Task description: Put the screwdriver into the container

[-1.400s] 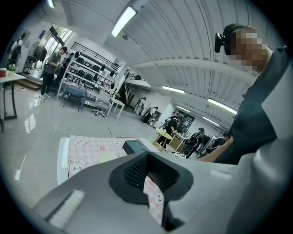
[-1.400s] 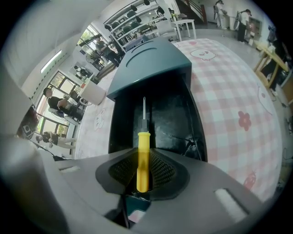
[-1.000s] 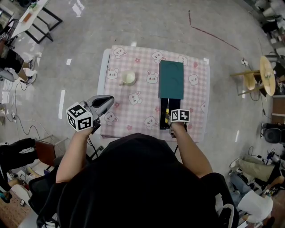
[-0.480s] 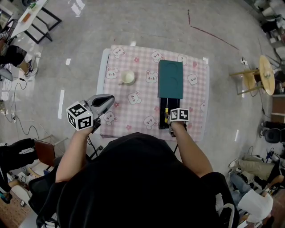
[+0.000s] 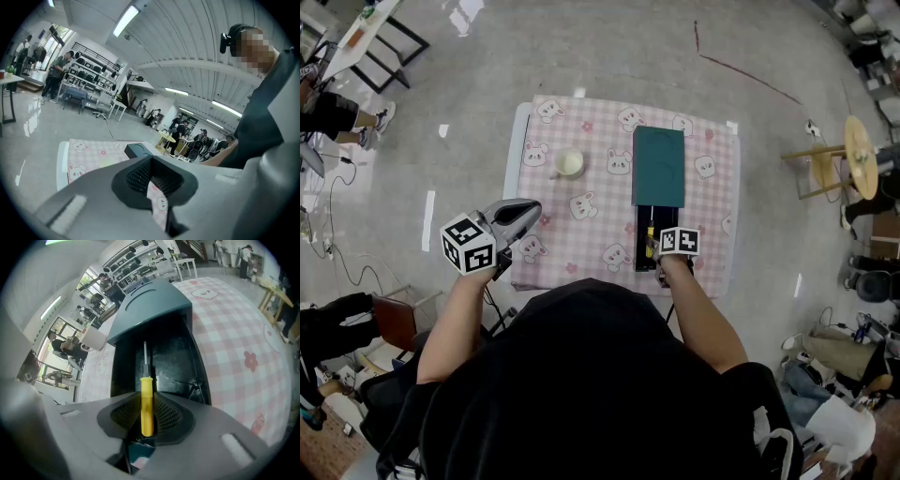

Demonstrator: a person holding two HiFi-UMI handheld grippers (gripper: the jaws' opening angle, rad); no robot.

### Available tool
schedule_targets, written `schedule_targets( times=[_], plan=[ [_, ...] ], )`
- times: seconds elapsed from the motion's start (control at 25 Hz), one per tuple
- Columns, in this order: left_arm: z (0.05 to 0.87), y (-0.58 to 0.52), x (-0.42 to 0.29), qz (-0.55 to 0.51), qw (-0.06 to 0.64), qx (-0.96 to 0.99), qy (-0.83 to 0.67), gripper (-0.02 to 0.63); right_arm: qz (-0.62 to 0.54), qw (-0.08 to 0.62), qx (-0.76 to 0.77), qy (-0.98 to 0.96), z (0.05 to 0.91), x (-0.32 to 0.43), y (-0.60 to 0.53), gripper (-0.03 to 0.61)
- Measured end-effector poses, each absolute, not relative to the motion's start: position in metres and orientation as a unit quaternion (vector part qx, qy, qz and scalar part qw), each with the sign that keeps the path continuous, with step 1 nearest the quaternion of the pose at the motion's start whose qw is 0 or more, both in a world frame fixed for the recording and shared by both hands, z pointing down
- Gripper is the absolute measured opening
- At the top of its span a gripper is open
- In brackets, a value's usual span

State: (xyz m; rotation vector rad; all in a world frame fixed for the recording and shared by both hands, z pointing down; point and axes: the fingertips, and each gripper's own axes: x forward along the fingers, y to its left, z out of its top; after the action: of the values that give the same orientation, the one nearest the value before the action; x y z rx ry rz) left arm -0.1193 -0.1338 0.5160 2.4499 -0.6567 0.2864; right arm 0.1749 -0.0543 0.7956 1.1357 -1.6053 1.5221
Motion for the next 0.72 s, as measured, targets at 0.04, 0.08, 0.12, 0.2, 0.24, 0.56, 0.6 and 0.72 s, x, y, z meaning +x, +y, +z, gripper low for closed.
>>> schedule_targets(
  times=[0.04,0.08,0.12,0.2,0.24,0.56,0.6,0.72],
  plan=[
    [0.5156,-0.1340,-0.1196,0.107,0.290,0.919,-0.246,0.000,0.579,0.322,0.433,-0.611,0.7948,0.1750,-0.0548,0.120],
    [0.5150,-0.1341,-0.1198,0.106,0.290,0.919,-0.246,0.000,0.579,0.321,0.433,-0.612,0.7940,0.1749,-0.0553,0.120],
    [0.5146,-0.1340,-0.1198,0.106,0.290,0.919,-0.246,0.000,0.578,0.320,0.434,-0.612,0.7934,0.1747,-0.0558,0.120],
    [0.5148,-0.1336,-0.1192,0.105,0.288,0.920,-0.245,0.000,0.578,0.319,0.434,-0.613,0.7934,0.1747,-0.0557,0.120],
    [0.5151,-0.1333,-0.1183,0.105,0.288,0.920,-0.245,0.000,0.578,0.318,0.435,-0.613,0.7937,0.1753,-0.0552,0.121],
    [0.5155,-0.1281,-0.1148,0.104,0.284,0.922,-0.243,0.000,0.576,0.313,0.438,-0.615,0.7926,0.1792,-0.0522,0.121],
    [0.5147,-0.1271,-0.1150,0.104,0.283,0.922,-0.243,0.000,0.576,0.312,0.439,-0.615,0.7914,0.1795,-0.0516,0.121],
    [0.5130,-0.1246,-0.1158,0.101,0.281,0.923,-0.241,0.000,0.574,0.308,0.445,-0.614,0.7876,0.1814,-0.0502,0.121]
  ],
)
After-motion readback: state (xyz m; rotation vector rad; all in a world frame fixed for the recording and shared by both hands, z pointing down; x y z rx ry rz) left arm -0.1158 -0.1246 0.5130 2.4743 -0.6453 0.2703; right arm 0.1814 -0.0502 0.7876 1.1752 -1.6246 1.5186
